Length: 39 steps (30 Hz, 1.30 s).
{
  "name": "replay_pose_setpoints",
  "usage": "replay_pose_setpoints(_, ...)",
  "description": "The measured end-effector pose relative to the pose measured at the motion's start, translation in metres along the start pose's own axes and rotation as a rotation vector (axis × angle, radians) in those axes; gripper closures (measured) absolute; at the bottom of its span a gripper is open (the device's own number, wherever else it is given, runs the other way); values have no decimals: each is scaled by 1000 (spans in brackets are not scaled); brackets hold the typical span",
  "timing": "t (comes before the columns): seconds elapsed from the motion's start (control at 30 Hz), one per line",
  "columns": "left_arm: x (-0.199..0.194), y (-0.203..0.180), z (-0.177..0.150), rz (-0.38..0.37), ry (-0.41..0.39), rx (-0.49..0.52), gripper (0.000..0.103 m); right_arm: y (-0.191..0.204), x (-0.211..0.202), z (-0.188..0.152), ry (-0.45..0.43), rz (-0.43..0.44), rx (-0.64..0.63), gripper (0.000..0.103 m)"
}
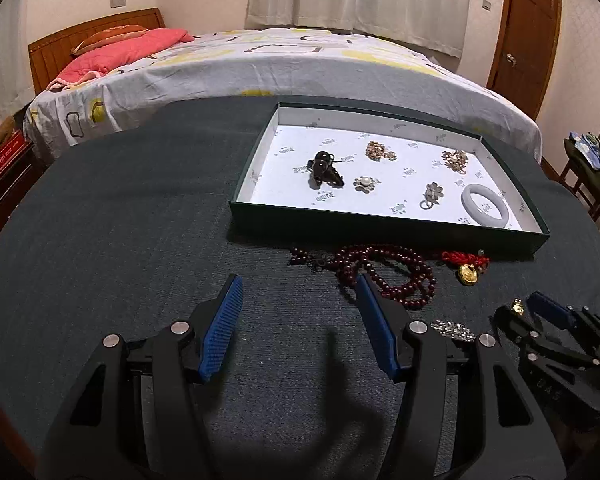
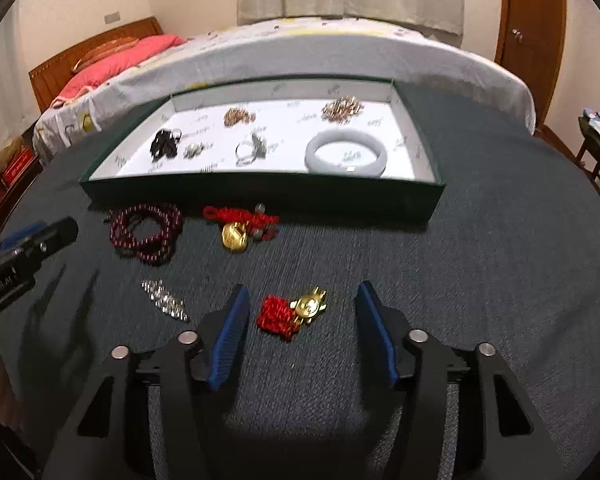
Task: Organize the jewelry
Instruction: 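Withdraw both open grippers from the tray toward the remaining jewelry, then grasp the red knot charm with the right gripper while the left gripper grasps the silver rhinestone brooch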
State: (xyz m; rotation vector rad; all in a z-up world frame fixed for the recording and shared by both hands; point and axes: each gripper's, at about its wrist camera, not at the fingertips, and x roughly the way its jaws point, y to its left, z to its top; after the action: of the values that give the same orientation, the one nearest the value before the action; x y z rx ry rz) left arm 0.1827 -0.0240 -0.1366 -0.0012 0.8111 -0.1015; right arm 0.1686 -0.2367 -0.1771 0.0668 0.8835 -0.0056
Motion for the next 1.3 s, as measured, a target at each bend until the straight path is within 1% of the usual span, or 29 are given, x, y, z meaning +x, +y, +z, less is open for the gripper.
replay_pose_setpoints(0.07, -1, -2, -1, -2, -3, 7, 45, 1, -1, -1, 0, -7, -10, 55)
replay_pose_setpoints(0.13, -1, -4, -2, -6, -1, 11, 45, 0, -2, -3, 0, -4, -15, 67)
replay_pose_setpoints(0.17, 0, -5, -2, -7, 1, 11, 45, -1, -3, -3, 0, -4, -18, 70)
replay_pose_setpoints(0.23, 0, -6, -3, -10, 5, 11, 45, -2, -5, -5, -1, 0, -22, 79)
replay_pose_setpoints(0.3, 1, -8, -4, -11, 7, 13, 45, -4, -6, -5, 1, 8, -14, 84)
replay_pose_setpoints(0.53, -1, -15, -7, -28, 8, 28, 45, -9, -13, -9, -11, 10, -9, 85)
replay_pose_setpoints(0.73, -2, -28, -12, -52, 22, 45, 45, -21, -25, -11, -29, 9, 11, 84)
replay_pose_setpoints(1.03, 2, -62, -20, -107, 58, 77, 45, -42, -36, -17, -51, 18, 50, 85)
replay_pose_setpoints(1.2, 7, -81, -24, -122, 72, 104, 45, -53, -39, -20, -58, 34, 79, 85)
replay_pose_setpoints(1.27, 8, -89, -25, -128, 71, 119, 43, -55, -39, -20, -60, 42, 86, 85)
replay_pose_setpoints(1.3, 9, -90, -25, -128, 70, 123, 40, -55, -39, -20, -60, 45, 87, 85)
